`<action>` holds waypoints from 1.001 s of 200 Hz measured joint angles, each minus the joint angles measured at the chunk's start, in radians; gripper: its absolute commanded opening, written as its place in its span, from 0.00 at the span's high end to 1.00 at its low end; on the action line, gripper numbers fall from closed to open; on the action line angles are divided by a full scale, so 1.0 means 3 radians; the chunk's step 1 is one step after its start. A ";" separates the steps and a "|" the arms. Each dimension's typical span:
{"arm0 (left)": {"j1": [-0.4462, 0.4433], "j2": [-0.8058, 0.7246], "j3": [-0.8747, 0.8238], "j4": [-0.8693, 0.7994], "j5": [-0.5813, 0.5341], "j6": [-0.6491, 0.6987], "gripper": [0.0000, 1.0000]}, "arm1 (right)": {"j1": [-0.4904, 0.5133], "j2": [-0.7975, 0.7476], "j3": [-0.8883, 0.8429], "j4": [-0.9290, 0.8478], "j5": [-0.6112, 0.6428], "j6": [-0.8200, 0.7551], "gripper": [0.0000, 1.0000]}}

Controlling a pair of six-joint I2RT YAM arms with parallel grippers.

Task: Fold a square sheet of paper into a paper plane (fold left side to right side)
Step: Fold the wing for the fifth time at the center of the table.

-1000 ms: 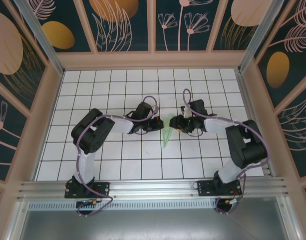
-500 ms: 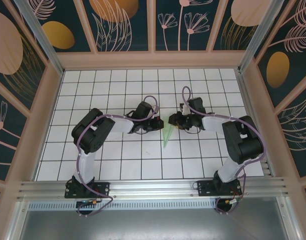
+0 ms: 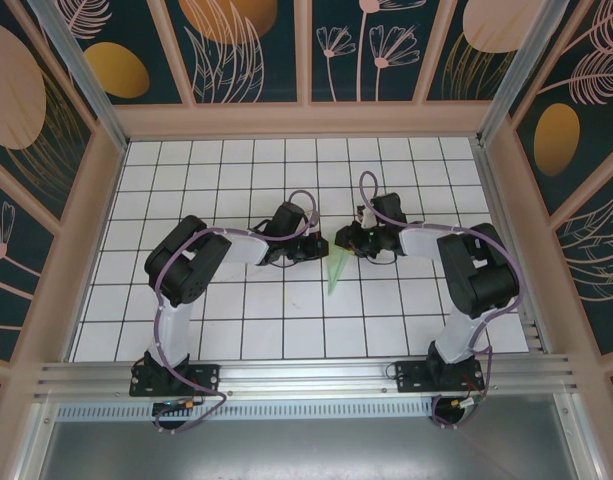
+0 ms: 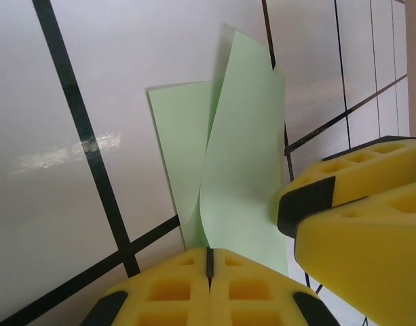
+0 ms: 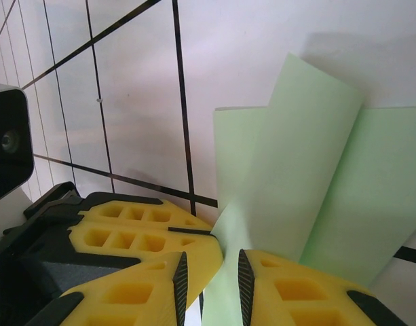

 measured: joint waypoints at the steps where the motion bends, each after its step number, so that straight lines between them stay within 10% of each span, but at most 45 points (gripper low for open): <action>1: 0.0000 0.0000 0.0000 0.0000 0.0000 -0.0001 0.95 | 0.0000 0.0000 0.0000 0.0000 0.0000 0.0000 0.71; 200: 0.0004 0.0125 0.0177 -0.0033 0.0102 -0.0001 0.95 | 0.0011 0.0000 0.0003 -0.0181 0.0197 -0.0048 0.72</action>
